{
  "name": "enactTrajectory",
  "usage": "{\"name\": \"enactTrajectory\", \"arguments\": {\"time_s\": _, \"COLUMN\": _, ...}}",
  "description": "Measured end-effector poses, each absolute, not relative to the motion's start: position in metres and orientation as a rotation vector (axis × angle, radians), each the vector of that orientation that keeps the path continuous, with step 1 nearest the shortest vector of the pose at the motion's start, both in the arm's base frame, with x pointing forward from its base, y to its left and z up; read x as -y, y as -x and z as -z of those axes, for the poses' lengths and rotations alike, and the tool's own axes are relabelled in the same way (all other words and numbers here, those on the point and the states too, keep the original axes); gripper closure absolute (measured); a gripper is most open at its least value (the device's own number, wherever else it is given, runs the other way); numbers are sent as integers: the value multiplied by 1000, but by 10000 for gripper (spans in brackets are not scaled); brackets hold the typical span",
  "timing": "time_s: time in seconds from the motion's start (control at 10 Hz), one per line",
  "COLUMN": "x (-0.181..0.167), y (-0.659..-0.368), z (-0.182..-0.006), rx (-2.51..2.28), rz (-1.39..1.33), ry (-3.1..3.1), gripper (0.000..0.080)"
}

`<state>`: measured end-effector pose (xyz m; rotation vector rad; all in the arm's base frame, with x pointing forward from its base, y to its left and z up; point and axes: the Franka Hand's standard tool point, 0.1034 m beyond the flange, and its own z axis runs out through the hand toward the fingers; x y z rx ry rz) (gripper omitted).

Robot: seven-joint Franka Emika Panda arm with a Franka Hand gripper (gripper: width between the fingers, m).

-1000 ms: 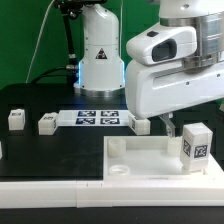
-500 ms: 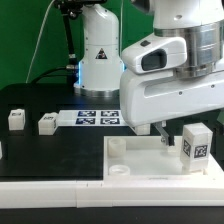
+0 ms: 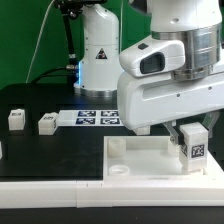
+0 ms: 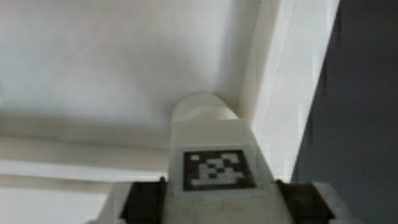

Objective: Assemble one leg

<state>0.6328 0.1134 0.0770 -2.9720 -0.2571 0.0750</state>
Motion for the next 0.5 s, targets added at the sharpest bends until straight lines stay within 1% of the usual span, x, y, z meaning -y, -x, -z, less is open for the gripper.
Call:
{"name": "enactTrajectory", "arguments": {"time_s": 0.3, "x": -114, "y": -633, "z": -77, "rx": 215, "rz": -78, "ry": 2976, "gripper": 508}}
{"name": "enactTrajectory", "arguments": {"time_s": 0.4, "x": -114, "y": -633, "z": -77, "rx": 140, "rz": -83, "ry": 2981, "gripper": 508}}
{"name": "enactTrajectory", "arguments": {"time_s": 0.5, "x": -115, "y": -633, "z": -77, "rx": -70, "rz": -88, "ry": 2986, "gripper": 508}}
